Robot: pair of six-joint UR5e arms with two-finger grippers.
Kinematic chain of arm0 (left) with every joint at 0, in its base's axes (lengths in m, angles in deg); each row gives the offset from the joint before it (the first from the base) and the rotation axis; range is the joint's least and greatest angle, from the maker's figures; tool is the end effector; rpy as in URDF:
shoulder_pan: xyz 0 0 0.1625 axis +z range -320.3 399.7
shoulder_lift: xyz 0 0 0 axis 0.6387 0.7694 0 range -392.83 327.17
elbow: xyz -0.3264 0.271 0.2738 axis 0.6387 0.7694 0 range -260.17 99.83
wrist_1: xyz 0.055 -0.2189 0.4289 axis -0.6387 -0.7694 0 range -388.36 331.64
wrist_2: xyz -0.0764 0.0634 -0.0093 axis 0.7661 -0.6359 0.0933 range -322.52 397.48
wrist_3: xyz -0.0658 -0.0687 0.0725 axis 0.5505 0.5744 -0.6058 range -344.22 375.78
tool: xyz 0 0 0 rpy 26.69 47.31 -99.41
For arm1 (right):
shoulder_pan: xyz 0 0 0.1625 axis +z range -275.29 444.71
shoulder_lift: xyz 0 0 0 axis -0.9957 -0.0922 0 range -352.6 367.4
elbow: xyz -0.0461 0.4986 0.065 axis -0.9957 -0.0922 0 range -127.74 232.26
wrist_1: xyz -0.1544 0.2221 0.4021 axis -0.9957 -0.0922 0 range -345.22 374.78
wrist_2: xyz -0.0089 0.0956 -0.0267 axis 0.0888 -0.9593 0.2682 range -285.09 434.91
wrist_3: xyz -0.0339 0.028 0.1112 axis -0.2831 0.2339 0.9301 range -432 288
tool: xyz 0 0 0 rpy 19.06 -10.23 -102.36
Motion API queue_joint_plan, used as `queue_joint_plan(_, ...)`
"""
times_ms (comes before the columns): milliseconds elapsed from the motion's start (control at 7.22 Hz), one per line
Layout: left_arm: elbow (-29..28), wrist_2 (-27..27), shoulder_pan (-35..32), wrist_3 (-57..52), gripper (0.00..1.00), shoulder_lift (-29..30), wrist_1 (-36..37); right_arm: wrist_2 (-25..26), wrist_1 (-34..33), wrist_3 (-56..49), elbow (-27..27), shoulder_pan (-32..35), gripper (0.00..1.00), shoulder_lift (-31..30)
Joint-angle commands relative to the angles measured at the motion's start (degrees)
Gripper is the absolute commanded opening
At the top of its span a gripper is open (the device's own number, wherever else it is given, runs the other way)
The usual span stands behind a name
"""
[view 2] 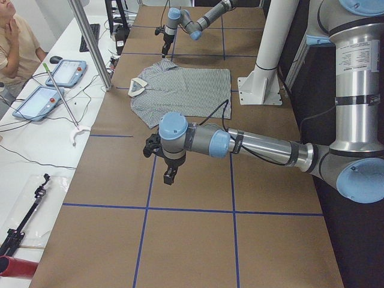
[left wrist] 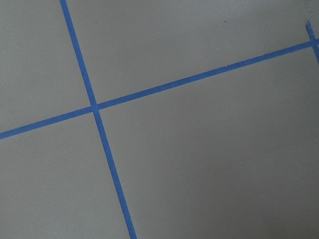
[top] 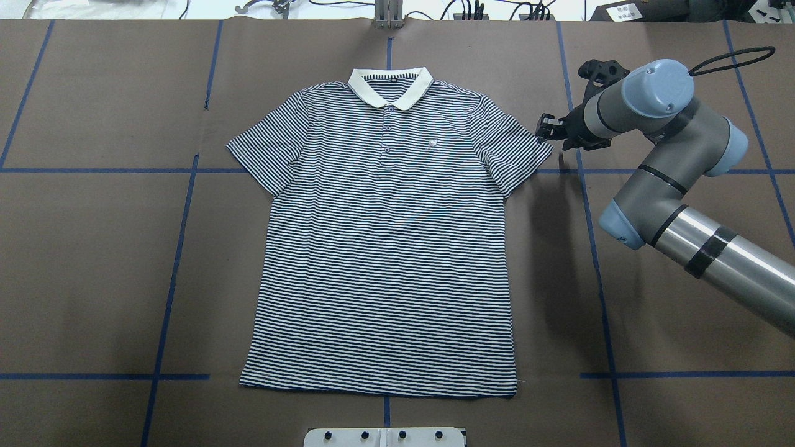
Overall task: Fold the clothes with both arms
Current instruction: 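Move the right gripper toward the shirt's sleeve nearest it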
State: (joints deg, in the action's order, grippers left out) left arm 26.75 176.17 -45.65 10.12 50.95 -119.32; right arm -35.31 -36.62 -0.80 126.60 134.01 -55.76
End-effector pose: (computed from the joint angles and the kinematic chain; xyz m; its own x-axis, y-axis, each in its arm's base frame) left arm -0.0014 -0.5186 0.6351 0.6346 0.3001 -0.7122 -0.1427 0.9512 0.2737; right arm -0.4749 -0.6931 0.5190 0.5724 0.2018 0.7947 -0.3748 0.9264 0.0348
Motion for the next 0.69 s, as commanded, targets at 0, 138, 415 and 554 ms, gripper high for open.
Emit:
queue_joint_plan(0, 0.04, 0.0, 0.0, -0.06, 1.0, -0.29, 0.0, 0.35, -0.01, 0.07, -0.68, -0.43, 0.54, 0.31)
queue_joint_plan(138, 0.04, 0.0, 0.0, -0.06, 1.0, -0.29, 0.0, 0.44, 0.08, -0.01, -0.94, -0.43, 0.53, 0.4)
queue_joint_plan(415, 0.04, 0.0, 0.0, -0.06, 1.0, -0.29, 0.0, 0.35, 0.16, 0.07, -1.03, -0.61, 0.17, 0.4)
queue_joint_plan(554, 0.04, 0.0, 0.0, -0.06, 1.0, -0.29, 0.0, 0.35, 0.25, 0.25, -0.95, -0.61, 0.0, 0.4)
